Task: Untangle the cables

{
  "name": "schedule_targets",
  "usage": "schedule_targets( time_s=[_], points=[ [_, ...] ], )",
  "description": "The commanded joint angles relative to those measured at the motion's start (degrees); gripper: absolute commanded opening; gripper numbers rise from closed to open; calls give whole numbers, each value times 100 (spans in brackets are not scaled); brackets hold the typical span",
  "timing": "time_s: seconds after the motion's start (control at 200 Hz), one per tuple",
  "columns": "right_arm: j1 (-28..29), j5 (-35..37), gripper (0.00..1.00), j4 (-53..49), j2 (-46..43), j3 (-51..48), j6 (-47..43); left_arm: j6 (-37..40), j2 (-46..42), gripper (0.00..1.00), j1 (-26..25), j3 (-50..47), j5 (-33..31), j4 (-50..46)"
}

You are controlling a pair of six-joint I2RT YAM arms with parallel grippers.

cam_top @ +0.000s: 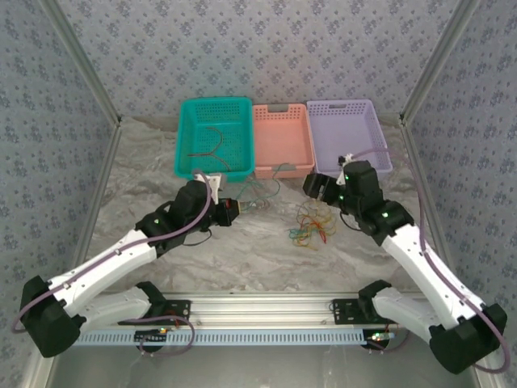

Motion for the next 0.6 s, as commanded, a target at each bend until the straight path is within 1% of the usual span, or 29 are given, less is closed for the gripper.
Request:
schedule_targets(
  time_s=[0.0, 0.13, 0.2, 0.265, 0.295, 0.35, 0.375, 0.38, 0.415, 0.485, 0.595],
  points=[
    [175, -95, 85, 742, 617, 235, 128, -66, -95, 0, -126, 193, 184, 151],
    [231, -220, 85, 1180, 1327, 474, 176, -128, -91, 0, -248, 251, 192, 195],
    [297, -166, 84, 1326, 1631, 612, 175, -158, -87, 0, -304, 261, 193, 230],
    [312, -68, 82, 1352, 1853, 734, 175, -180, -95, 0, -361, 276, 194, 270],
    [297, -15, 79, 1307, 1953, 801, 193, -192, -102, 0, -391, 273, 181, 279],
    [260, -1, 70, 1314, 2108, 867, 212, -210, -113, 0, -420, 279, 181, 284],
    [243, 4, 62, 1340, 2176, 862, 227, -220, -114, 0, -431, 286, 176, 294],
    [243, 4, 62, 1340, 2176, 862, 227, -221, -122, 0, -431, 286, 172, 295],
    [222, -3, 54, 1385, 2237, 862, 238, -239, -146, 0, -448, 275, 160, 317],
    [208, 10, 43, 1368, 2317, 873, 238, -301, -191, 0, -449, 232, 141, 378],
    [191, 121, 21, 1377, 2279, 812, 239, -407, -247, 0, -458, 149, 141, 538]
  ],
)
